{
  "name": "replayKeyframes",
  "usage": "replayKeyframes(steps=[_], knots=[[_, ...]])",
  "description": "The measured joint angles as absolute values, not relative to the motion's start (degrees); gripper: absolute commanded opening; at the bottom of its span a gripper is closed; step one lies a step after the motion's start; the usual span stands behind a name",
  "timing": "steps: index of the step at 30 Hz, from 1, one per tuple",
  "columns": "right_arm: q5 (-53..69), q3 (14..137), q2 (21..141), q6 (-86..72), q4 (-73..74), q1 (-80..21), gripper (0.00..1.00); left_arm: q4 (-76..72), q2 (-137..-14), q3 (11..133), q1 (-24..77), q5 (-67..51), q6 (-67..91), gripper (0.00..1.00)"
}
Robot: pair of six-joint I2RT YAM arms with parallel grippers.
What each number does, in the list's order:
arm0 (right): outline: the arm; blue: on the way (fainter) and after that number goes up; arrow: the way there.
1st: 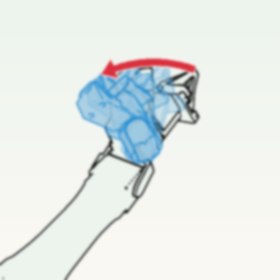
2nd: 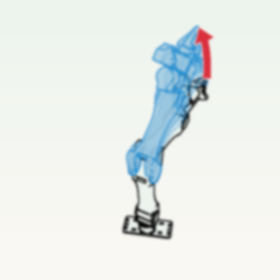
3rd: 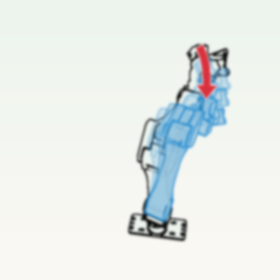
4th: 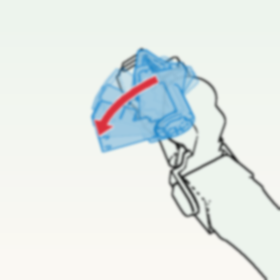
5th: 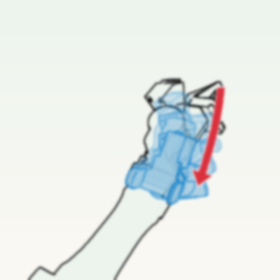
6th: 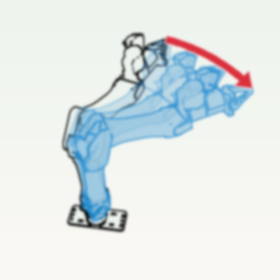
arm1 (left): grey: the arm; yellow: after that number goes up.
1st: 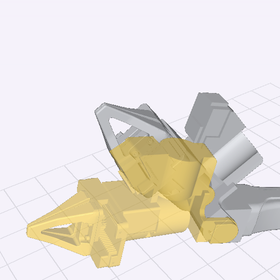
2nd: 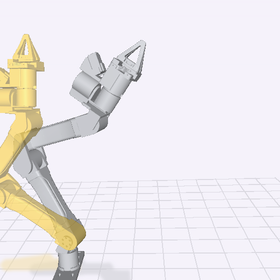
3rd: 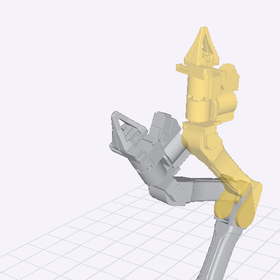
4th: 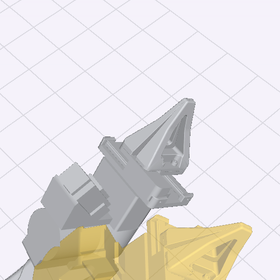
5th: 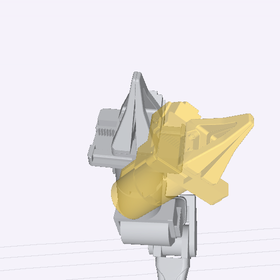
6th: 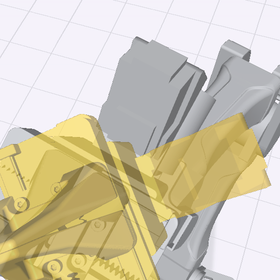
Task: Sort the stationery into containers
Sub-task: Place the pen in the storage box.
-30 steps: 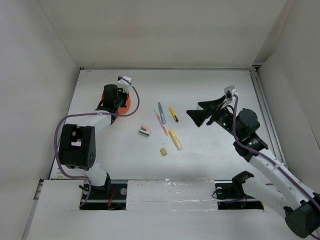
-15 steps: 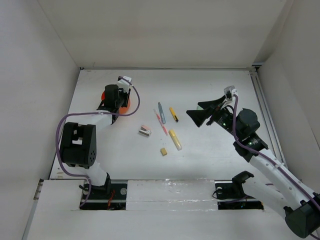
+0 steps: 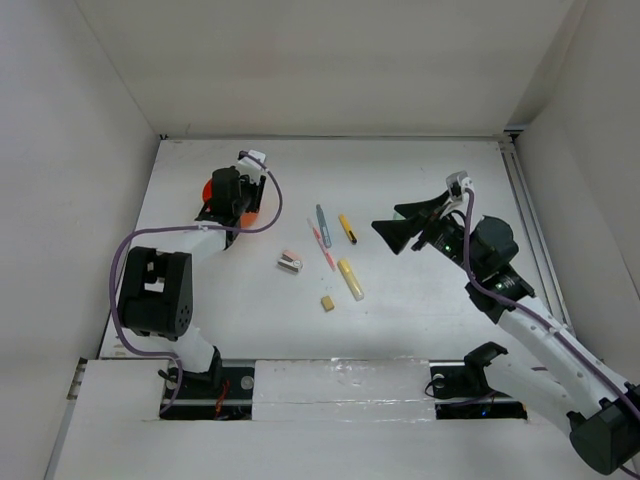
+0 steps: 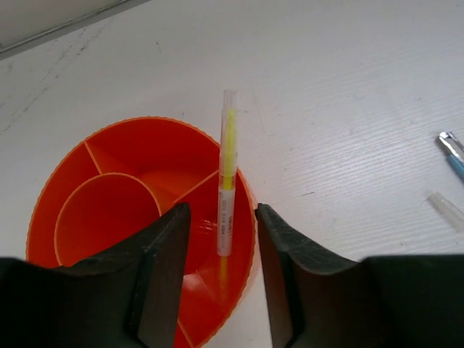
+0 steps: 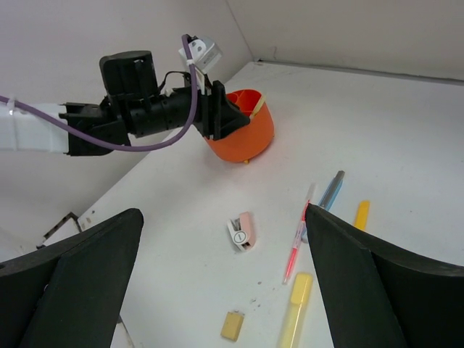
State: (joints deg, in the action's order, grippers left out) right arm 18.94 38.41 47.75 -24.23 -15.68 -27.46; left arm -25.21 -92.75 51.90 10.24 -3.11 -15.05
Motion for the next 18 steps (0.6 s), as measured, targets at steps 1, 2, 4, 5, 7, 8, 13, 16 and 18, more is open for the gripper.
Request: replayKeyframes(steps=[1,2,4,5,7,8,13,16,18], knots=[[19.1,38.4,48.0,-24.3,-15.7,-27.5,1.0,-25.0,-92.4,51.9,10.5,-2.8,-15.2,0.39],[19.2,38.4,48.1,-24.3,-15.8,-27.5,1.0,-24.9,-92.3,51.9,10.6,-2.8,-15.0,0.41],[19.4,38.4,48.5,-24.3,-15.8,-27.5,1.0,-24.3,-92.2,51.9,10.9,-2.8,-15.1,0.41],[19.5,38.4,48.7,-24.3,-15.9,-27.5,1.0,-23.8,-92.1,51.9,11.0,-2.7,-15.1,0.41],[19.6,38.4,48.9,-24.4,-15.9,-27.5,1.0,-22.7,-92.1,52.0,11.0,-2.7,-15.1,0.42],[19.6,38.4,48.9,-24.4,-15.9,-27.5,1.0,-22.2,-92.2,52.1,11.0,-2.7,-15.1,0.42],[19.2,38.4,50.1,-24.4,-15.9,-27.5,1.0,-20.1,-91.5,53.1,11.0,-3.0,-15.1,0.43],[18.4,38.4,51.3,-24.4,-15.8,-27.9,1.0,-19.0,-89.5,53.4,11.0,-3.3,-15.1,0.48],[18.0,38.4,52.0,-24.4,-15.7,-28.1,1.0,-18.9,-87.6,53.5,11.0,-3.4,-15.1,0.49]])
